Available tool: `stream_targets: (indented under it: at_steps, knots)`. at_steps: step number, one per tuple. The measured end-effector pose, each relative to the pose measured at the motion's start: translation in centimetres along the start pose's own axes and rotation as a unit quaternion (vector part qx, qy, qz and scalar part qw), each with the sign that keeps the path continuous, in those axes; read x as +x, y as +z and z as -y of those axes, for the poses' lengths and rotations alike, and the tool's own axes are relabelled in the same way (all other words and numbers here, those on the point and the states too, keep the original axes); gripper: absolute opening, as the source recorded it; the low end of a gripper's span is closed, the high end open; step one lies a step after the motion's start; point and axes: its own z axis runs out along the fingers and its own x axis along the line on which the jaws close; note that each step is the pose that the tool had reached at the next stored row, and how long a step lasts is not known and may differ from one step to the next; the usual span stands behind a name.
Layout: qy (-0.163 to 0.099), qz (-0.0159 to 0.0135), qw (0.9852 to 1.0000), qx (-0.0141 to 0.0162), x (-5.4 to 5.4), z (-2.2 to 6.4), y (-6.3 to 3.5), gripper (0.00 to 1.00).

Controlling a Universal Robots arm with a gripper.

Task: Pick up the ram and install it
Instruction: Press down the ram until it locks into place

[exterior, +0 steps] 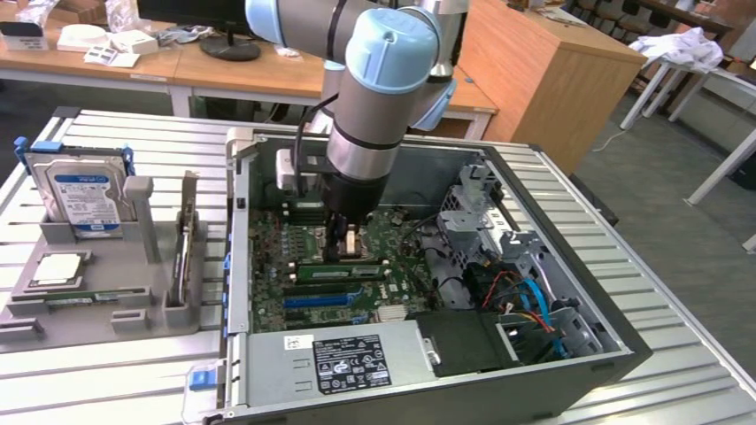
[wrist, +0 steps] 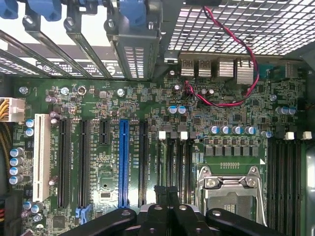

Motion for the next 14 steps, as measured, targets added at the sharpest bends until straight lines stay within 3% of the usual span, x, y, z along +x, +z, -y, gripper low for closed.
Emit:
stream_targets:
  at_steps: [14]
  knots:
    - [0.000,-0.0001,1.0000,-0.0001,0.04,0.02,0.52,0.11]
